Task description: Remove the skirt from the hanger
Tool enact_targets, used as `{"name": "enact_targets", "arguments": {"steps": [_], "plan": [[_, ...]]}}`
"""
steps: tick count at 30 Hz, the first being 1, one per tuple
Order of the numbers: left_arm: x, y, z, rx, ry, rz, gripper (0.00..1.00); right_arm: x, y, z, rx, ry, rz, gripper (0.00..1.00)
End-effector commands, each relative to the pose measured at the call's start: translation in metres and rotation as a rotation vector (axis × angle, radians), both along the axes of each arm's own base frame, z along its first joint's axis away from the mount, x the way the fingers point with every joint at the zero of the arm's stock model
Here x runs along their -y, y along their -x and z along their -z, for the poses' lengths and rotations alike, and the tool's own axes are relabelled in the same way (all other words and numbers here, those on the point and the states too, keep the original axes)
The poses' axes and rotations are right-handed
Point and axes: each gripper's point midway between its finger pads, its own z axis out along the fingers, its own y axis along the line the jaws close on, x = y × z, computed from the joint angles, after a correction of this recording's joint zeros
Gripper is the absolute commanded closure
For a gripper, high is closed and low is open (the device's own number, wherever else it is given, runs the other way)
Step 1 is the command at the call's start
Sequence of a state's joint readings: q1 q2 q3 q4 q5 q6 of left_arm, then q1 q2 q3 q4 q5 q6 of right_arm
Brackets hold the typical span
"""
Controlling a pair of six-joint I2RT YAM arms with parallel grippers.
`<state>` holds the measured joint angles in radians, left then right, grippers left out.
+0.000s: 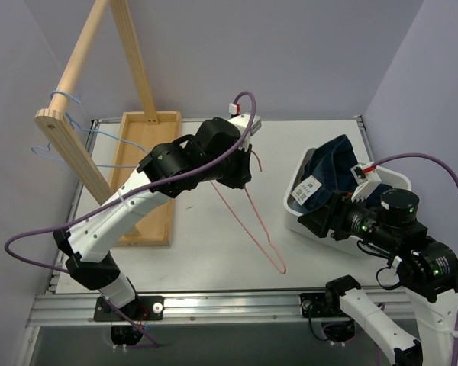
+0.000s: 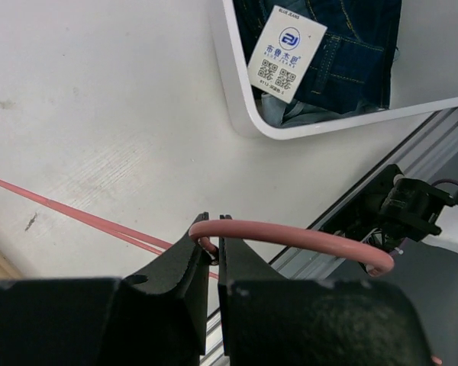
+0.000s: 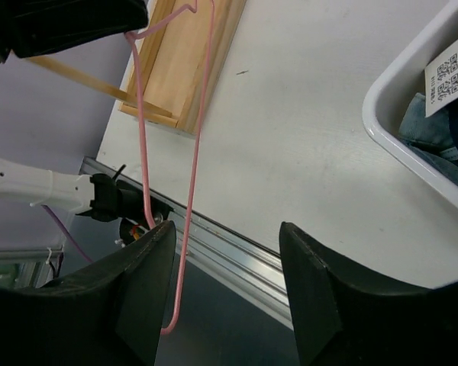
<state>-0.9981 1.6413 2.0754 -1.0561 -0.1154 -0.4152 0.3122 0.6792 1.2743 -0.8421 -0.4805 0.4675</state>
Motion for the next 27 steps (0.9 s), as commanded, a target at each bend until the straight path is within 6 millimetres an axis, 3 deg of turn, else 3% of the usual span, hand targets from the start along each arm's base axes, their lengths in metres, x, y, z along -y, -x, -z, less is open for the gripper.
{"name": "enact_targets", "arguments": {"steps": [1, 5, 14, 27], "plan": [[-0.008, -0.006, -0.022, 0.042, -0.002, -0.010, 0.98, -0.006, 0.009, -0.011, 0.029, -0.005, -0.079, 0.48], [-0.002, -0.016, -0.022, 0.038, -0.021, -0.015, 0.98, -0.003, 0.009, -0.003, 0.003, 0.042, -0.101, 0.48], [0.006, -0.031, -0.024, 0.032, -0.034, -0.014, 0.98, -0.007, 0.017, -0.007, 0.011, 0.061, -0.186, 0.47], [0.011, -0.052, -0.019, 0.021, -0.029, -0.032, 0.98, -0.004, 0.019, 0.010, -0.047, 0.133, -0.242, 0.48]]}}
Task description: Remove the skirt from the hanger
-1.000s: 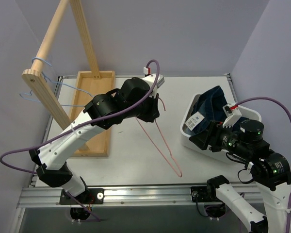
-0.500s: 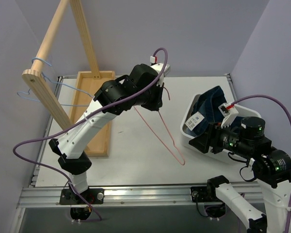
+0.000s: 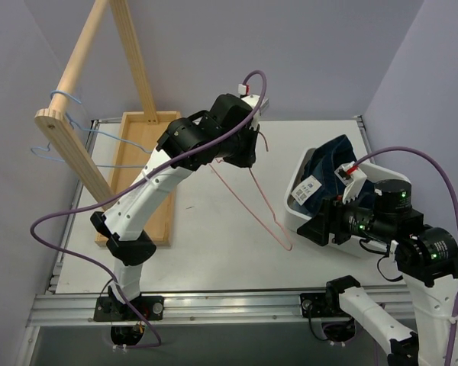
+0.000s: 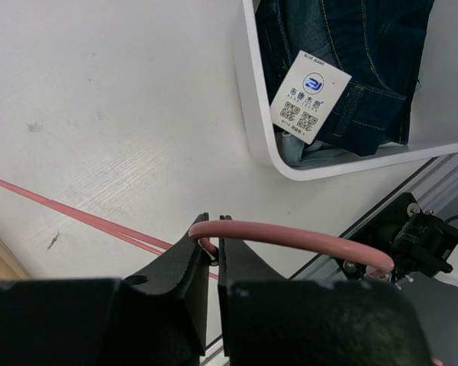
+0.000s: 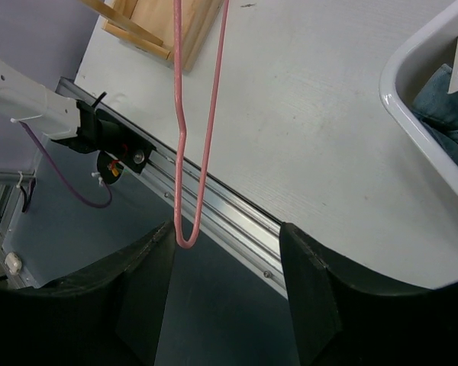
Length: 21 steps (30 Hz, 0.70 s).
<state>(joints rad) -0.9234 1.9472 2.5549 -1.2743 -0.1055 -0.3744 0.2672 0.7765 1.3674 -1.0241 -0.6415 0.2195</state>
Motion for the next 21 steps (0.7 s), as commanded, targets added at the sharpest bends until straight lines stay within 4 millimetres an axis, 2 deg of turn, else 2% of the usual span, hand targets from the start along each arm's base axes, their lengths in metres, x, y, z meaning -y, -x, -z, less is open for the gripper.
{"name": "enact_targets", "arguments": {"steps": [1, 9, 18, 21], "plan": [[-0.003, -0.003, -0.015, 0.028, 0.029, 0.012, 0.98, -0.002, -0.002, 0.002, -0.015, 0.018, -0.036, 0.48], [-0.007, -0.016, -0.010, 0.018, 0.028, -0.004, 0.98, -0.007, -0.010, 0.002, -0.038, 0.021, -0.056, 0.49], [-0.001, -0.028, -0.003, -0.001, 0.040, -0.005, 0.98, -0.014, -0.021, 0.008, -0.076, 0.030, -0.075, 0.50], [-0.001, -0.034, 0.000, -0.008, 0.044, -0.012, 0.98, -0.014, -0.025, 0.003, -0.052, 0.035, -0.072, 0.50]]}}
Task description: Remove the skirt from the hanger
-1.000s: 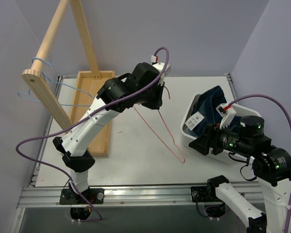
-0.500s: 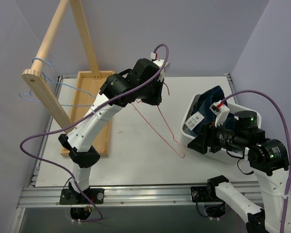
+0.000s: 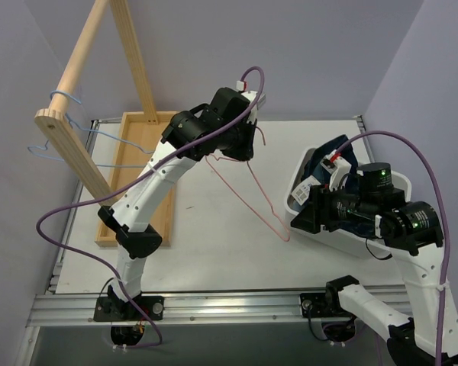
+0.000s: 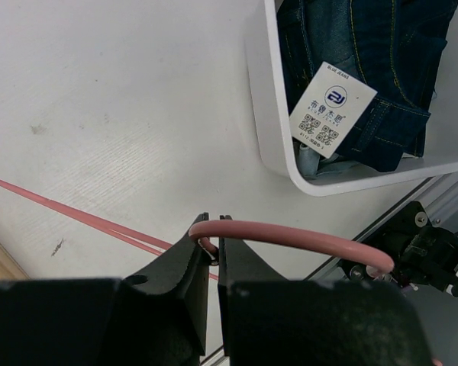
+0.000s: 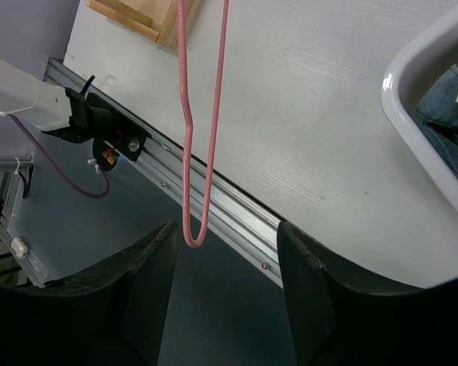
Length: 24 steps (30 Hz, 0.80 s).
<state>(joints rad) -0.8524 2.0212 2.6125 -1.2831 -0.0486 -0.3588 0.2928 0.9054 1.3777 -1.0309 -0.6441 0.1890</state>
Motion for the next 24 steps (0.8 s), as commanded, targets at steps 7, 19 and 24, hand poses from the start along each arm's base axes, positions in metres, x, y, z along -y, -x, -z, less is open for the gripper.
{"name": "enact_targets", "arguments": {"steps": [7, 19, 24], "plan": [[0.000, -0.015, -0.014, 0.017, 0.063, -0.003, 0.98, -0.014, -0.012, -0.005, 0.020, -0.012, -0.052, 0.51], [-0.005, -0.021, -0.019, 0.003, 0.101, -0.003, 0.98, -0.076, 0.000, 0.018, 0.036, 0.058, -0.095, 0.57], [-0.009, -0.017, -0.019, 0.000, 0.090, -0.001, 0.98, -0.077, -0.014, 0.023, 0.091, 0.121, 0.018, 0.81]]}}
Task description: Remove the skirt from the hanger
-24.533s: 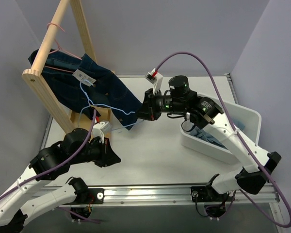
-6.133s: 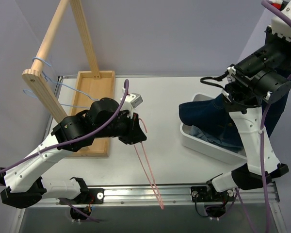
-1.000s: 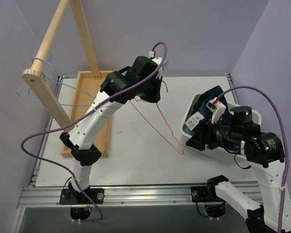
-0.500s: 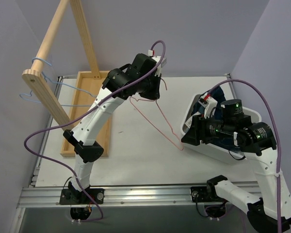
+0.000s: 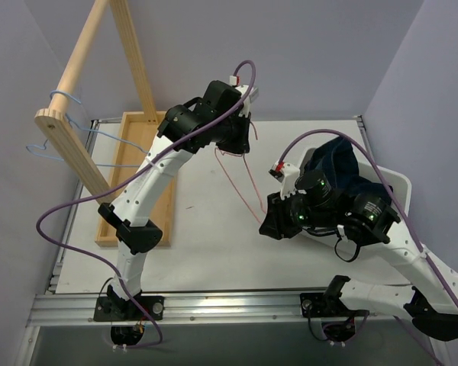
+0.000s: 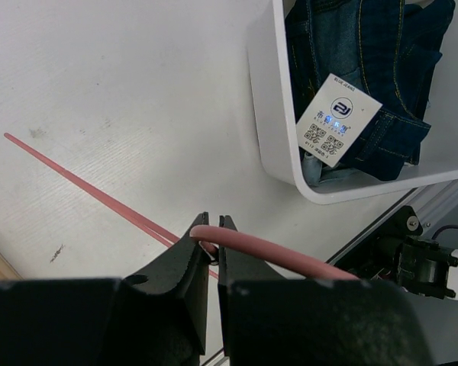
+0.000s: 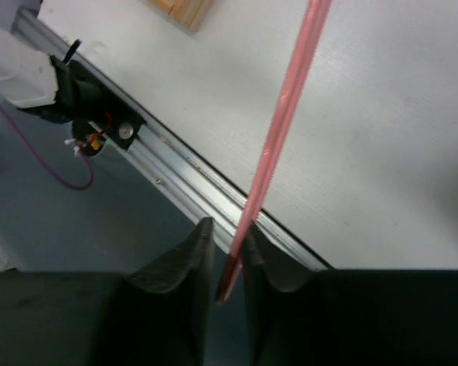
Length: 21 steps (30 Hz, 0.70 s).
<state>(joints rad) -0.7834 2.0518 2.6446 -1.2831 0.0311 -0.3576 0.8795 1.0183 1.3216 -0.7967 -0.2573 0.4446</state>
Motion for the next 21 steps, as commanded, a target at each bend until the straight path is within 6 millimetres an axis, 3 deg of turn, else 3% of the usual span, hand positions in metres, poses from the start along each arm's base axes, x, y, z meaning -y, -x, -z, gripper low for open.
{"name": "enact_targets", "arguments": {"steps": [1, 4, 10, 13, 14, 15, 18, 21], "plan": [[-0.004, 0.003, -0.019, 0.031, 0.047, 0.003, 0.98, 0.008, -0.031, 0.000, 0.096, 0.041, 0.194, 0.88], [-0.005, 0.005, -0.019, 0.030, 0.044, 0.006, 0.98, 0.014, -0.033, 0.004, 0.111, 0.062, 0.242, 1.00], [-0.009, 0.010, -0.019, 0.022, 0.042, 0.008, 0.98, 0.039, -0.039, 0.006, 0.146, 0.114, 0.367, 1.00], [-0.011, 0.014, -0.019, 0.019, 0.047, 0.007, 0.75, 0.045, -0.040, -0.002, 0.169, 0.095, 0.405, 1.00], [-0.011, 0.015, -0.018, 0.019, 0.050, 0.009, 0.65, 0.045, -0.040, -0.004, 0.170, 0.086, 0.409, 1.00], [-0.010, 0.019, -0.014, 0.005, 0.047, 0.022, 0.48, 0.046, -0.040, -0.008, 0.176, 0.071, 0.414, 1.00], [-0.013, 0.024, -0.023, 0.029, 0.066, 0.023, 0.25, 0.045, -0.039, -0.012, 0.183, 0.047, 0.411, 1.00], [-0.021, 0.027, -0.033, 0.058, 0.061, 0.014, 0.20, 0.044, -0.038, -0.010, 0.180, 0.047, 0.412, 1.00]]}}
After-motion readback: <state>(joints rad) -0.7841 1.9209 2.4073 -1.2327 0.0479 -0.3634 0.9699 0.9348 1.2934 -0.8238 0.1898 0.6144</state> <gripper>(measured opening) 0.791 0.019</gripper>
